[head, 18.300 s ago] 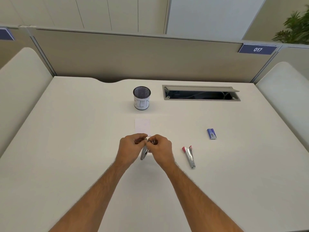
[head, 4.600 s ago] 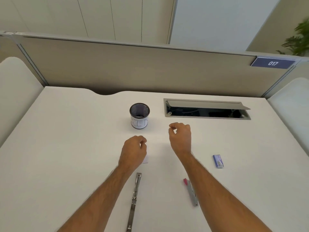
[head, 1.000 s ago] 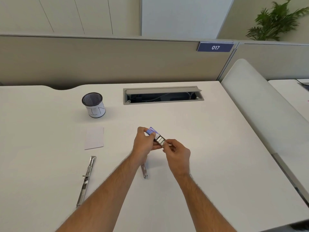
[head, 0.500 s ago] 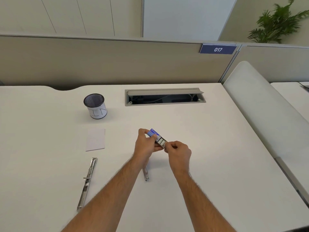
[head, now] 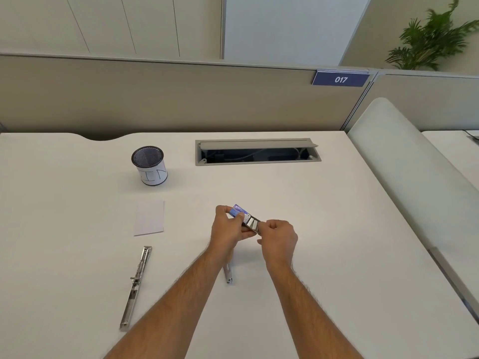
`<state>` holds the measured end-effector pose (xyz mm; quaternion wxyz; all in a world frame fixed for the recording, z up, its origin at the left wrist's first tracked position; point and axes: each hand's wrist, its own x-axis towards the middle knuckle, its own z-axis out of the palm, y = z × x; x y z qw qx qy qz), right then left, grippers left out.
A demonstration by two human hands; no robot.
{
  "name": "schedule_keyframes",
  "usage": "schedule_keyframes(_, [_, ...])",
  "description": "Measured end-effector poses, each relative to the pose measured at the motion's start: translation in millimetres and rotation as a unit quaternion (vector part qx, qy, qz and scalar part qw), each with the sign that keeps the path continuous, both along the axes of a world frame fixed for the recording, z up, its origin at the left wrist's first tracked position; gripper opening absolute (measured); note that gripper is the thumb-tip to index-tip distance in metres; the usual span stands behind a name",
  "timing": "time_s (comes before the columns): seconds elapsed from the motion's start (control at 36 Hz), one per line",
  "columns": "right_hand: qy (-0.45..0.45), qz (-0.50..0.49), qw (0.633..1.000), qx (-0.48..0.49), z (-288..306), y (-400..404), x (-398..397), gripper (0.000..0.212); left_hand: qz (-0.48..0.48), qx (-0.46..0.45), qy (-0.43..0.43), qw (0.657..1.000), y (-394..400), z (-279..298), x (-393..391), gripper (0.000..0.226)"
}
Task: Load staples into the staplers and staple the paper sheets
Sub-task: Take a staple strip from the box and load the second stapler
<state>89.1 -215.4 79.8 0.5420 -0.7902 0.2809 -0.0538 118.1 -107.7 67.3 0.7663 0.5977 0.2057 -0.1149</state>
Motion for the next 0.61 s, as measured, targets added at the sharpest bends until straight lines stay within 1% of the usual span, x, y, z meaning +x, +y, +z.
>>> schedule_keyframes(0.06, [-0.027,-0.003,1.0,-0.005,-1.0,0.4,-0.7,0.024,0.006,-0.013,-0.001,1.0,0.2,1.6,0.9,0.012])
schedule_keyframes(0.19, [-0.1,-0.037,0.994,0.017,-0.9,0.5,-2.7,0.011,0.009,-0.02,-0.003,1.0,1.0,2.1,2.9,0.014])
schedule_keyframes(0.25, [-0.108,-0.048,0.991,0.059,0.8,-2.2,-0.5,0.008,0.011,-0.022,-0.002,1.0,1.7,1.4,2.8,0.014])
schedule_keyframes(0.31, [-0.111,-0.071,0.984,0.121,1.8,-8.7,2.9,0.008,0.013,-0.018,0.001,1.0,2.3,0.8,2.8,0.013])
schedule_keyframes(0.36, [-0.123,-0.084,0.968,0.201,1.9,-16.5,4.7,0.006,0.016,-0.013,0.004,1.0,3.0,0.5,3.4,0.015])
schedule_keyframes(0.42, [-0.134,-0.086,0.953,0.257,0.2,-23.6,4.4,0.008,0.015,-0.012,0.008,1.0,3.9,0.6,4.3,0.02])
schedule_keyframes(0.53, [-0.137,-0.093,0.928,0.334,-7.6,-34.2,1.5,0.016,0.012,-0.011,0.015,1.0,5.3,1.7,5.0,0.03])
schedule_keyframes(0.61, [-0.135,-0.075,0.916,0.371,-15.2,-37.9,-0.5,0.018,0.014,-0.019,0.016,1.0,5.7,3.4,5.9,0.032])
